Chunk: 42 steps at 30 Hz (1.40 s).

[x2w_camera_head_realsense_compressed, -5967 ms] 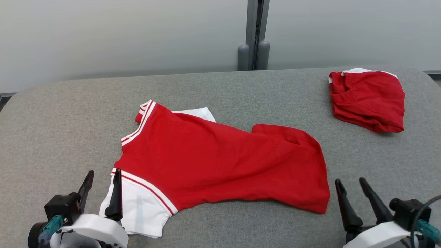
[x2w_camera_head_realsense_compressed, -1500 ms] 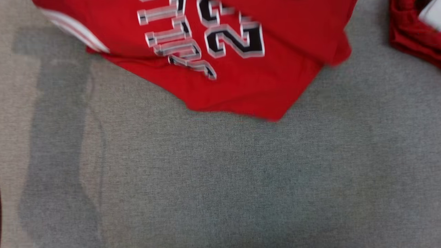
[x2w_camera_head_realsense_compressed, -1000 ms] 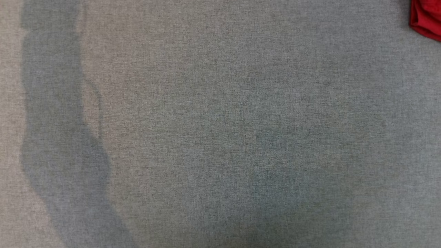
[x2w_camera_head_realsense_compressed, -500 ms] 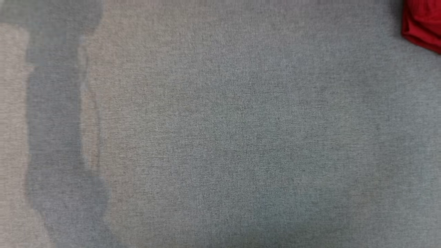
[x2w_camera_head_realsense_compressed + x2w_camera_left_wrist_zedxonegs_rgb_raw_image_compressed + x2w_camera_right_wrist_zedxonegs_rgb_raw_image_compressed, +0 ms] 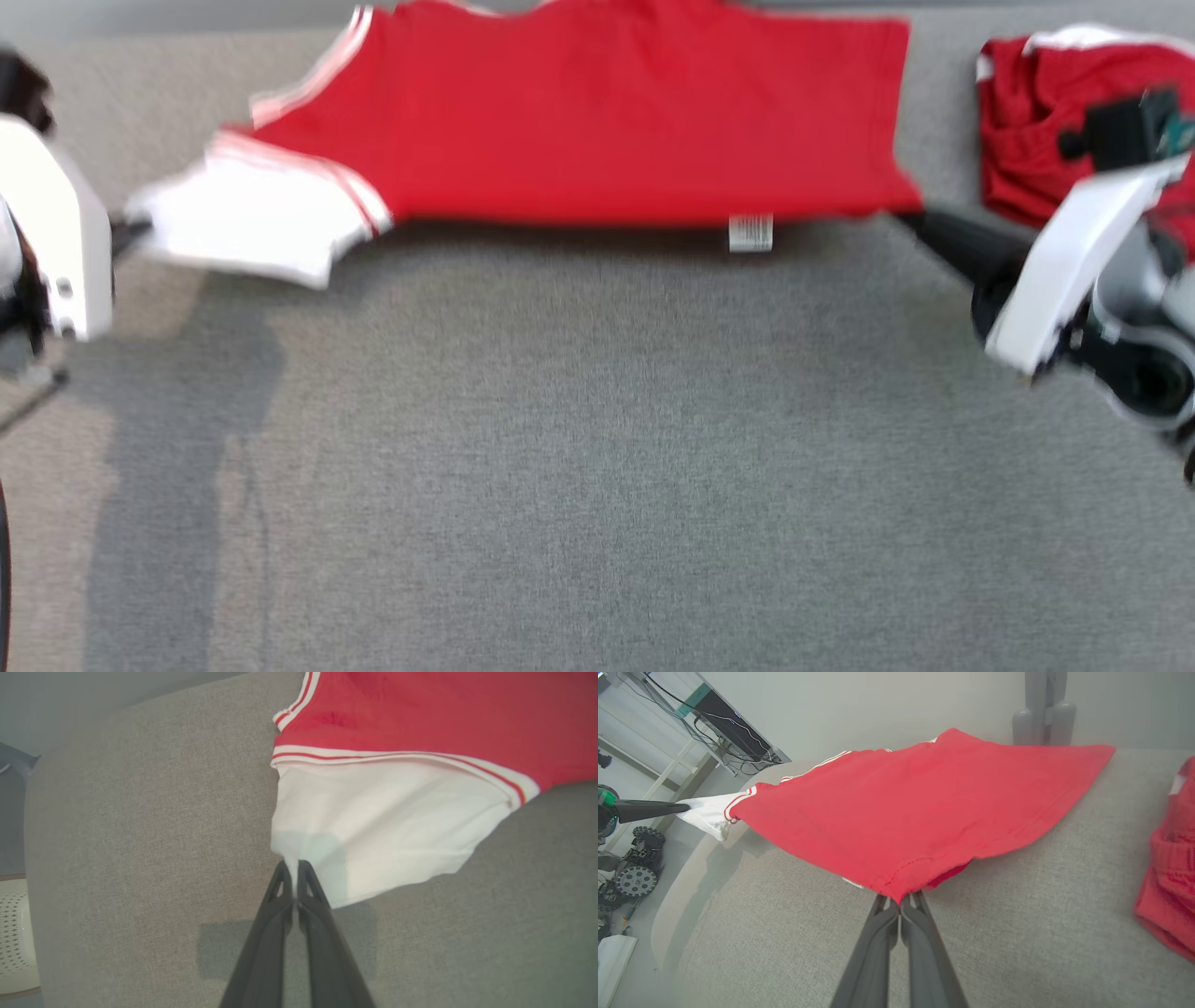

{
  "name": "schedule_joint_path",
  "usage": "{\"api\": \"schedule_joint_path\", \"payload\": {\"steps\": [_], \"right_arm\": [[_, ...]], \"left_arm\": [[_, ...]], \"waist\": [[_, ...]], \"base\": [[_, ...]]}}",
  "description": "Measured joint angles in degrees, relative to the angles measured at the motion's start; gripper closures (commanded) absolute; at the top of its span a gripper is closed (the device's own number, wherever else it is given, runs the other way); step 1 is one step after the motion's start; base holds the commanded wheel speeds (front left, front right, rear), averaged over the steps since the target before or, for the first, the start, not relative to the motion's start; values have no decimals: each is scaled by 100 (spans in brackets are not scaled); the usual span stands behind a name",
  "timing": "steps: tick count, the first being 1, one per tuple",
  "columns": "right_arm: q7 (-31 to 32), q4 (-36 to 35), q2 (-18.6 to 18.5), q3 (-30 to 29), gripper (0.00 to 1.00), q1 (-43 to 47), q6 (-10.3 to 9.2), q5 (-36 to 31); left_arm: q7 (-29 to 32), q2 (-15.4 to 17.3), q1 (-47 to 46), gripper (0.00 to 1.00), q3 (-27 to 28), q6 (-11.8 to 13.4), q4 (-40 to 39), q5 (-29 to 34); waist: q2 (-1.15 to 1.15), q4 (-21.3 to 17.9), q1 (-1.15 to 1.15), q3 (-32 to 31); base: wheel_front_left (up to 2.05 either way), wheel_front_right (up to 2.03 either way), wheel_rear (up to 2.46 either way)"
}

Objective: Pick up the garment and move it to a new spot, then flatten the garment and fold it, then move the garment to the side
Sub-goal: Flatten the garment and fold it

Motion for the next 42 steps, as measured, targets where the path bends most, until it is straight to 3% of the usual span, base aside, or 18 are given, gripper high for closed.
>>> {"api": "schedule_joint_path", "payload": {"steps": [10,17,26,33,42], "right_arm": [[-249,-671,-571,301,100,1367,0,399],[-622,-1087,-1060,376,100,2180,1,522],[-793,-1729,-1713,458,100,2931,1,722],[-780,-1986,-1868,497,100,3036,1,727],[-471,-1882,-1746,499,100,2780,0,709]], "left_arm": [[231,748,1460,100,-144,70,-1259,-664],[436,1456,2399,100,-218,579,-2802,-1059],[576,2251,3271,100,-308,1252,-4388,-1451],[513,2359,3424,100,-314,1566,-4863,-1532],[561,2130,3154,100,-212,1589,-4745,-1478]], "waist": [[0,16,0,-975],[0,78,0,-1476],[0,197,0,-1687],[0,141,0,-1672],[0,39,0,-1468]], "base": [[0,0,0],[0,0,0],[0,0,0],[0,0,0],[0,0,0]]}}
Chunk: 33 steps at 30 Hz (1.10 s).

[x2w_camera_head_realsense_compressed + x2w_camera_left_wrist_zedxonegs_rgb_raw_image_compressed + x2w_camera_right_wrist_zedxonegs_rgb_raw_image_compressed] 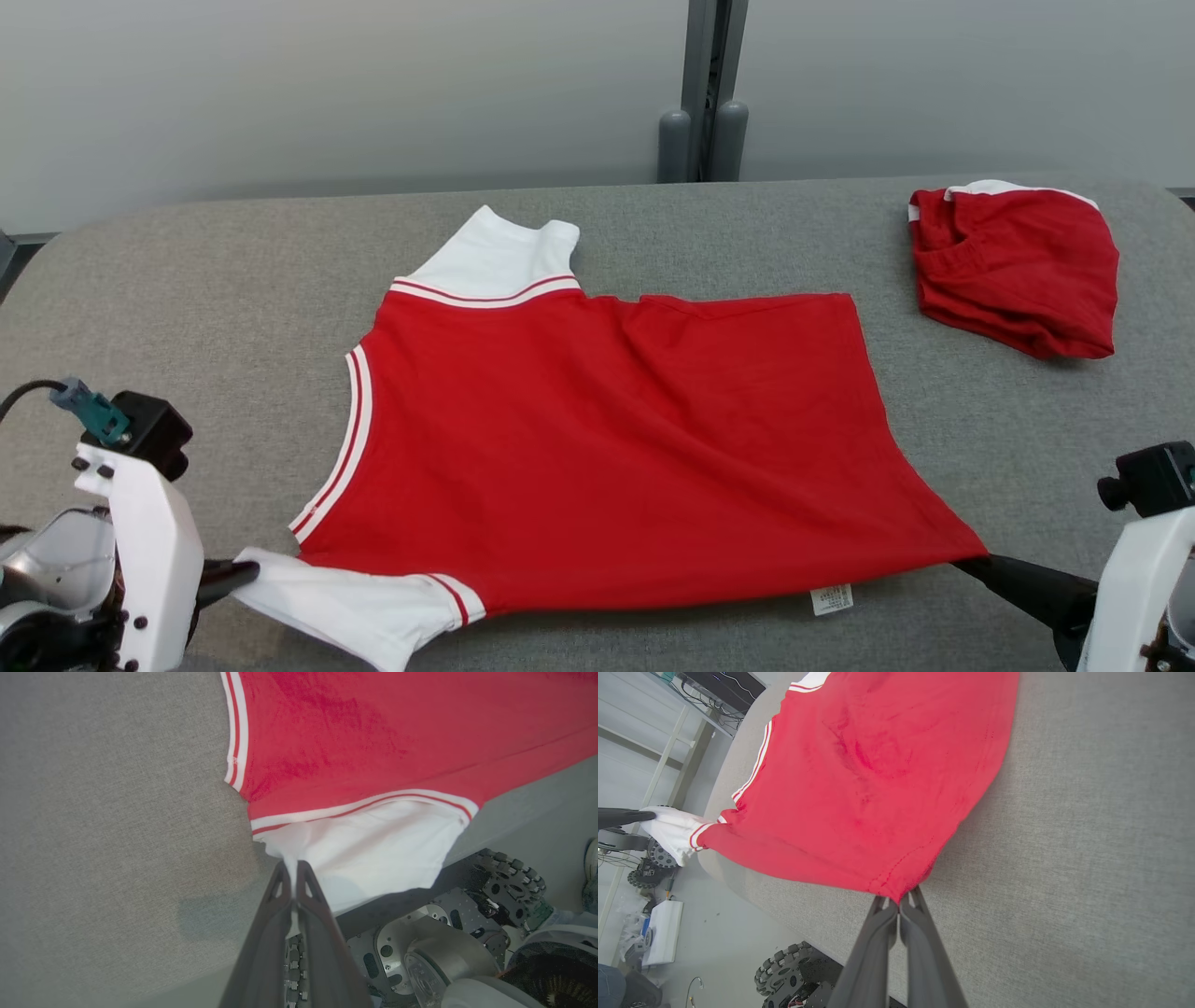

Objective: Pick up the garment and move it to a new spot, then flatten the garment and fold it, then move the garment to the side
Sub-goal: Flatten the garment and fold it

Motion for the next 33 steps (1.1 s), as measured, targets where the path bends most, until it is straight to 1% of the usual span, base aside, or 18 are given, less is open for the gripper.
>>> {"api": "schedule_joint_path", "payload": {"steps": [5,13,20,25,26,33], "right_arm": [[319,168,259,-15,100,-357,0,60],[823,499,641,-108,100,-950,0,242],[960,824,953,-168,100,-1277,0,358],[1034,1054,1146,-165,100,-1414,0,357],[1059,1138,1233,-163,100,-1456,0,357],[1141,1356,1444,-159,100,-1620,0,357]], "left_arm": [[125,-253,-400,100,113,-116,410,4],[372,-642,-1020,100,282,-289,1282,-62],[555,-1047,-1494,100,291,-535,2011,-52],[569,-1270,-1708,100,271,-686,2448,3],[568,-1341,-1767,100,259,-735,2614,21],[567,-1482,-1920,100,243,-882,2984,86]], "waist": [[0,-85,0,219],[0,-269,0,686],[0,-407,0,1053],[0,-495,0,1205],[0,-526,0,1237],[0,-564,0,1307]], "base": [[0,0,0],[0,0,0],[0,0,0],[0,0,0],[0,0,0],[0,0,0]]}}
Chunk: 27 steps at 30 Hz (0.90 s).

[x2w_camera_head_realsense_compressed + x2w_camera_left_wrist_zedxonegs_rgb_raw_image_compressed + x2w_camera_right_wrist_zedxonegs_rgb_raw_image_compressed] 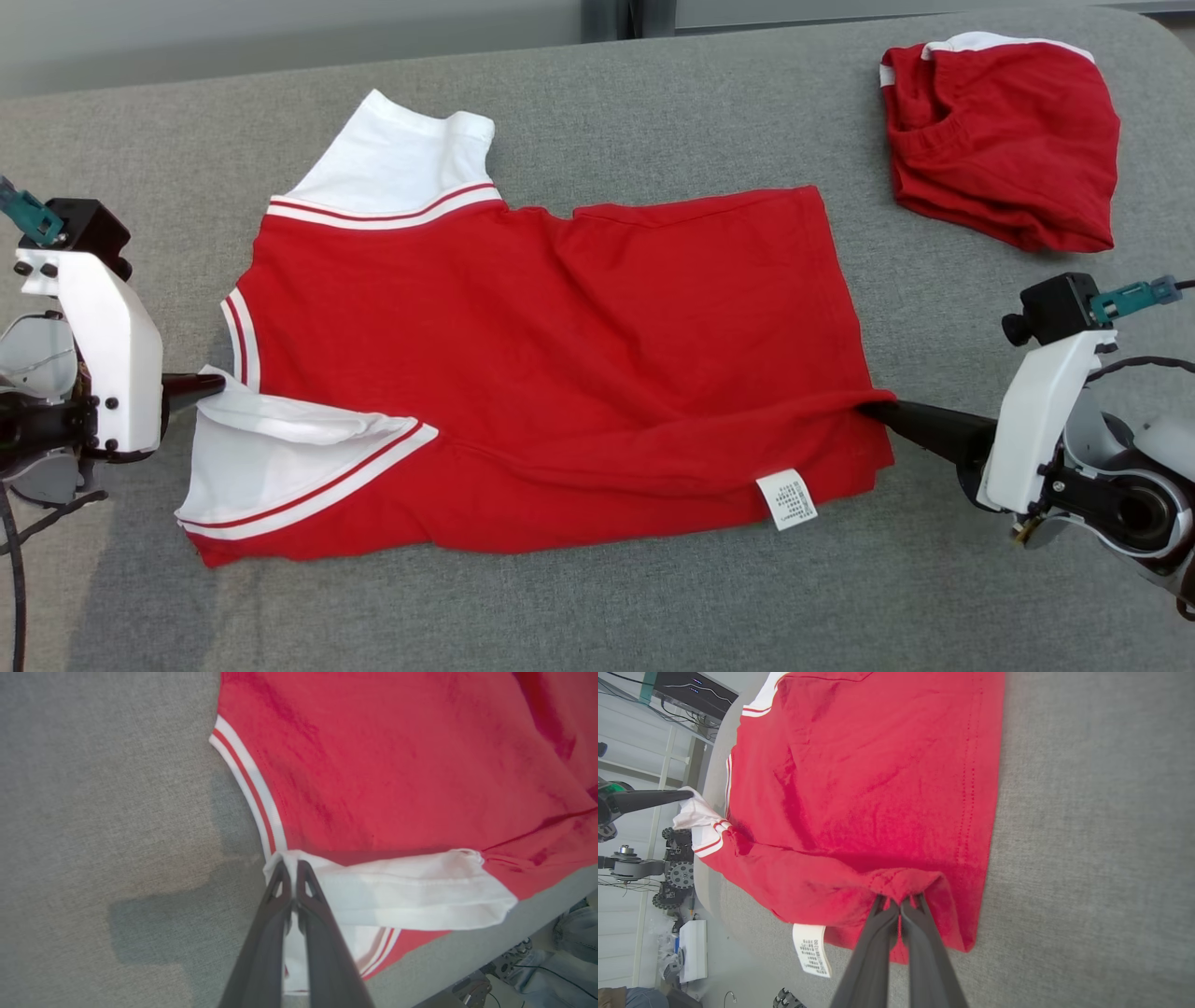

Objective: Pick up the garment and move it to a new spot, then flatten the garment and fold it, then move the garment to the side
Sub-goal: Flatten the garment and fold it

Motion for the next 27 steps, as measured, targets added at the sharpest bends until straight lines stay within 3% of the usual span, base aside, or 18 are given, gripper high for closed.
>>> {"api": "schedule_joint_path", "payload": {"steps": [5,8,9,10,11,12,13,14,15,17,27], "right_arm": [[36,197,75,7,100,-45,0,-11],[36,255,145,5,88,-86,0,-11],[36,287,160,7,78,-107,0,-12],[35,320,171,5,78,-124,0,-21],[34,349,178,4,66,-132,0,-27],[34,364,186,3,65,-134,0,-32],[31,374,201,1,67,-135,0,-32],[22,383,210,-1,75,-136,0,-35],[14,392,210,-2,91,-137,0,-35],[10,413,211,-4,100,-137,0,-35],[-69,505,204,-38,100,-127,0,1]], "left_arm": [[-25,-164,-110,100,-5,-54,250,12],[-49,-243,-132,100,-8,-100,404,15],[-52,-272,-139,100,-8,-107,456,15],[-59,-292,-153,100,-7,-109,500,15],[-68,-301,-179,100,-5,-112,543,15],[-66,-309,-209,100,-2,-132,578,15],[-64,-314,-222,100,-5,-134,612,15],[-46,-321,-224,100,-11,-137,662,20],[-43,-326,-225,100,-18,-151,701,21],[-21,-335,-229,100,-20,-153,758,21],[-18,-311,-317,100,-69,-177,960,134]], "waist": [[0,23,0,18],[0,20,0,36],[0,17,0,42],[0,13,0,47],[0,9,0,51],[0,5,0,53],[0,0,0,53],[0,-5,0,51],[0,-9,0,50],[0,-19,0,49],[0,-38,0,40]], "base": [[0,0,0],[0,0,0],[0,0,0],[0,0,0],[0,0,0],[0,0,0],[0,0,0],[0,0,0],[0,0,0],[0,0,0],[0,0,0]]}}
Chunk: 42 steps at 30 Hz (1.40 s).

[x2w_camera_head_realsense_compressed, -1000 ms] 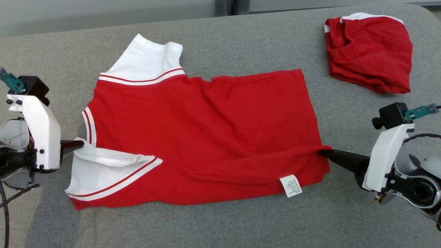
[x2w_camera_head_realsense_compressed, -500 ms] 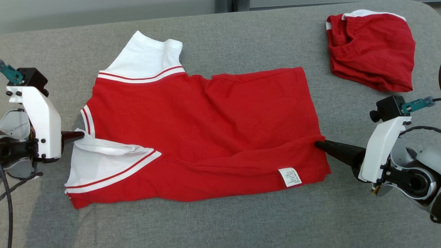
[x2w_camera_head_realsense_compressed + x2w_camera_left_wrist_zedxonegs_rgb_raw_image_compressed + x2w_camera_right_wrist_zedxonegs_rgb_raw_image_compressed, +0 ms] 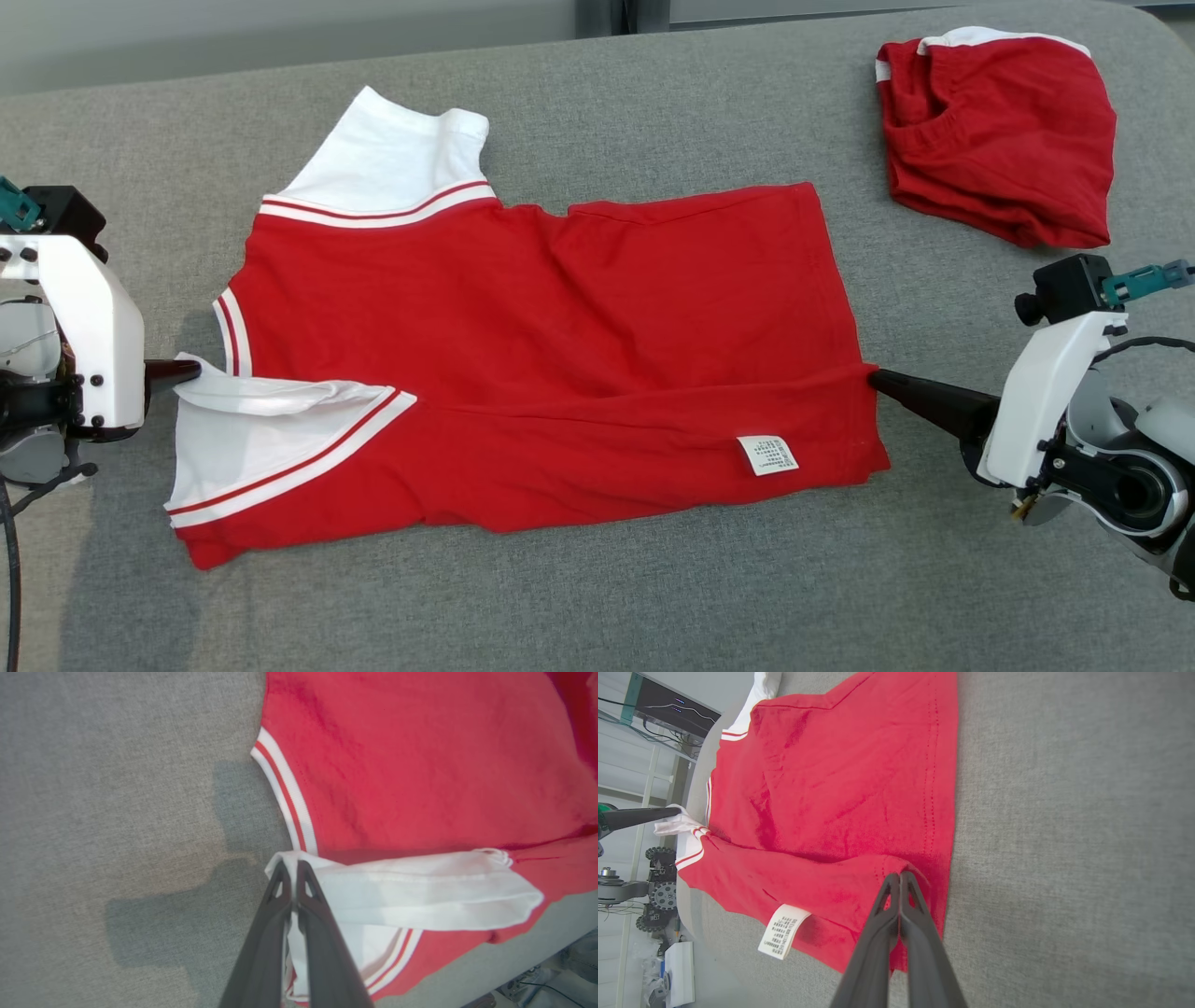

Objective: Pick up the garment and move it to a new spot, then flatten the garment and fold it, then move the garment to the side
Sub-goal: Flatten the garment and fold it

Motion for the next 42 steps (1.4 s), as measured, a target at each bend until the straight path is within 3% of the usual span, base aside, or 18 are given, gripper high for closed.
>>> {"api": "schedule_joint_path", "payload": {"steps": [4,6,7,8,18,25,33,38,42], "right_arm": [[-112,-26,-18,-44,100,38,0,15],[-152,-25,-10,-57,96,63,0,15],[-168,-21,0,-58,67,73,0,15],[-202,-14,14,-67,2,83,0,14],[-459,59,31,-162,0,124,0,15],[-856,41,-201,-278,0,316,0,4],[-1368,-94,-414,-265,0,793,0,-63],[-1368,-89,-371,-127,0,1030,0,22],[-1206,83,-279,-23,0,1101,0,66]], "left_arm": [[-1,-4,1,100,-1,-34,42,-11],[-40,-34,1,55,-1,-57,48,-11],[-38,-60,1,10,-2,-70,51,-20],[-38,-92,2,0,-2,-75,51,-32],[-177,-147,5,0,-33,-126,98,31],[-423,-136,130,0,-89,-177,88,193],[-1111,56,610,0,36,-192,-209,199],[-1735,219,1042,0,175,-59,-534,234],[-1773,244,1432,0,136,70,-798,113]], "waist": [[0,0,0,-25],[0,-1,0,-41],[0,-1,0,-49],[0,-2,0,-58],[0,-26,0,-274],[0,-12,0,-572],[0,36,0,-881],[0,100,0,-1003],[0,215,0,-1061]], "base": [[0,0,0],[0,0,0],[0,0,0],[0,0,0],[0,0,0],[0,0,0],[0,0,0],[0,0,0],[0,0,0]]}}
